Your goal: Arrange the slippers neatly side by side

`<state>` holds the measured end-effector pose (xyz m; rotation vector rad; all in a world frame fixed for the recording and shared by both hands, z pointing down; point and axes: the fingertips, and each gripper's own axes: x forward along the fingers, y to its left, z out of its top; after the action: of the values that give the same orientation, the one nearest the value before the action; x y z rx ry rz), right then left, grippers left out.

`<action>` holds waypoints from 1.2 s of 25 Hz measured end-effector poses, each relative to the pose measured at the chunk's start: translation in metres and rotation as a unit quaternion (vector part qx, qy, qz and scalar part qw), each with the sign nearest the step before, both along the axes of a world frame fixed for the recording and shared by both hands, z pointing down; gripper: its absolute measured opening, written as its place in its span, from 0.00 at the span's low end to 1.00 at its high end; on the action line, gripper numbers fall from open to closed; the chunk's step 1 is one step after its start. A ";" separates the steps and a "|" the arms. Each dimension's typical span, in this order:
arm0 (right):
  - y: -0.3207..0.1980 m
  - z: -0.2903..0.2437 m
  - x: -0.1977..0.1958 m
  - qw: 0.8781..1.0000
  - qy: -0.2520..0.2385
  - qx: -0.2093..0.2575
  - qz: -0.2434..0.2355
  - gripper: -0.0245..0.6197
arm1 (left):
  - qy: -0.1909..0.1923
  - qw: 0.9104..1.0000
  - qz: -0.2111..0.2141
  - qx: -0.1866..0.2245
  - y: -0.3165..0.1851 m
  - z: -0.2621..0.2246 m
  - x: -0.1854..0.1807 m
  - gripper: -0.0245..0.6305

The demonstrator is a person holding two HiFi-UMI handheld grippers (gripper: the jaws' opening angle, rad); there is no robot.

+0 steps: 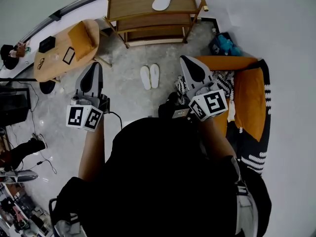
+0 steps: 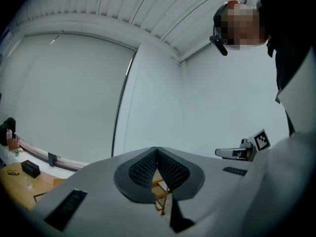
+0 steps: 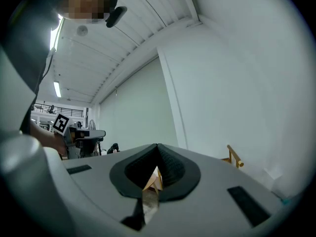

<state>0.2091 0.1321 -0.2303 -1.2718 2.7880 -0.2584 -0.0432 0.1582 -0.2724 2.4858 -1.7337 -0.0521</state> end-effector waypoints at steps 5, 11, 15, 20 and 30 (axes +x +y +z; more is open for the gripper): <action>0.064 0.002 -0.026 0.999 0.016 -0.011 0.027 0.09 | 0.009 0.999 -0.031 0.018 0.069 0.008 -0.034 0.06; 0.148 0.015 -0.057 0.998 0.046 -0.022 0.025 0.09 | 0.023 0.999 -0.028 -0.002 0.167 0.033 -0.070 0.06; 0.188 0.023 -0.069 0.998 0.057 -0.038 0.017 0.09 | 0.034 0.999 -0.029 -0.024 0.213 0.051 -0.078 0.06; 0.210 0.014 -0.075 0.998 0.054 -0.035 0.012 0.09 | 0.042 0.999 -0.026 -0.019 0.232 0.048 -0.075 0.06; 0.214 -0.001 -0.051 0.999 0.045 -0.025 -0.008 0.09 | 0.031 0.999 -0.002 -0.004 0.235 0.017 -0.029 0.06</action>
<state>0.1578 0.3458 -0.2314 -1.3031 2.8850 -0.2793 -0.0724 0.3934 -0.2550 2.4470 -1.7103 -0.1213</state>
